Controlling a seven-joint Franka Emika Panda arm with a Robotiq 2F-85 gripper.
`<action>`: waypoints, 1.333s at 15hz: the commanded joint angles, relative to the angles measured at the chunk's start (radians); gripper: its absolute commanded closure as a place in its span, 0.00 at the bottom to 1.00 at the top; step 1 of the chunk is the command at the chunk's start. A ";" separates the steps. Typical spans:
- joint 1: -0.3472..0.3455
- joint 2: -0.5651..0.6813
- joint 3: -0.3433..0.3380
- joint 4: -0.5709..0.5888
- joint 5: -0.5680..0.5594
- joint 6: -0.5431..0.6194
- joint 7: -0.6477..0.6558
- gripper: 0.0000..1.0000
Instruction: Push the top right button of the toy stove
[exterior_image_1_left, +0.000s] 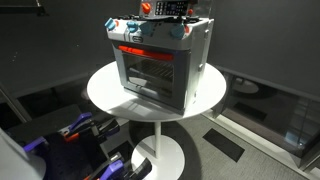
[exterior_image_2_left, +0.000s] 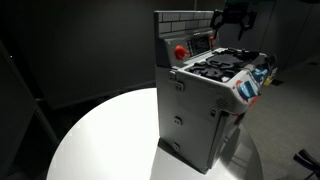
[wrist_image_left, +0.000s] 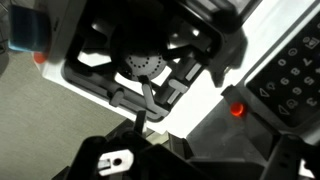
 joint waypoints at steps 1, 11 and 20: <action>0.015 -0.107 0.007 -0.085 0.042 -0.076 -0.038 0.00; 0.017 -0.326 0.030 -0.249 0.171 -0.334 -0.282 0.00; 0.005 -0.444 0.048 -0.338 0.172 -0.408 -0.528 0.00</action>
